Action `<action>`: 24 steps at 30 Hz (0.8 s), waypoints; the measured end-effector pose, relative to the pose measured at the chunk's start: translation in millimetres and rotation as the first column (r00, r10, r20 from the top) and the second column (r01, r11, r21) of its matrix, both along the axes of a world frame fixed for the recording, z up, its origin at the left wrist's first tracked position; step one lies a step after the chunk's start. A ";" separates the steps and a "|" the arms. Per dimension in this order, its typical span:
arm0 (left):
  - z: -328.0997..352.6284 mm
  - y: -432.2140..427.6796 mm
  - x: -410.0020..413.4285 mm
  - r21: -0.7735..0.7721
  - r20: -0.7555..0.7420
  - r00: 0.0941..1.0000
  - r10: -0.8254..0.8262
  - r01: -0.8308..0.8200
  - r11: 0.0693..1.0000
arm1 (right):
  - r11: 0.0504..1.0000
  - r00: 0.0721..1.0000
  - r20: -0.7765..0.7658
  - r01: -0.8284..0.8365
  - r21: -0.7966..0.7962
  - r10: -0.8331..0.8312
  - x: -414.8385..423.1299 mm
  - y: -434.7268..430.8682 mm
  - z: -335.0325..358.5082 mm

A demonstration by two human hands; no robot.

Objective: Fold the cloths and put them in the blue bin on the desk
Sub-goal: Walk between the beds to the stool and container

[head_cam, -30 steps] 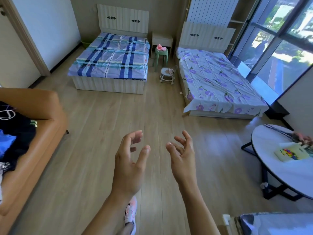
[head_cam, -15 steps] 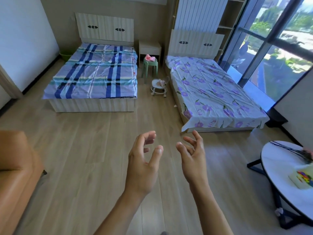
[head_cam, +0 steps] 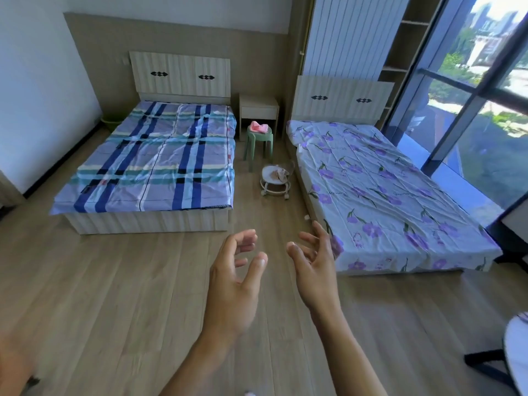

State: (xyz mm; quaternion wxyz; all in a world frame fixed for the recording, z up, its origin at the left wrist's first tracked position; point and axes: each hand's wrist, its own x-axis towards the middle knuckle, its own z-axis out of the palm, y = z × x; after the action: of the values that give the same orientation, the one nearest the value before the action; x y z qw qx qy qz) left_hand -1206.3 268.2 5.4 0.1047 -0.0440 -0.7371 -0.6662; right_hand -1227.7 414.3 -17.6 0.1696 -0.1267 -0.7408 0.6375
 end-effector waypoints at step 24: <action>-8.3 84.4 -554.2 0.001 0.062 0.987 -0.149 0.149 0.989 | 0.994 0.993 0.072 0.095 0.052 -0.099 -522.9 77.0 -7.8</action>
State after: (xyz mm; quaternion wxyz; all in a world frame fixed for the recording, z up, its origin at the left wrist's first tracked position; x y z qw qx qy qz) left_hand -1760.5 352.6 -2.9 0.0315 -0.0785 -0.7360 -0.6717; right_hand -1750.6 491.3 -25.4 0.1757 -0.1819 -0.7548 0.6053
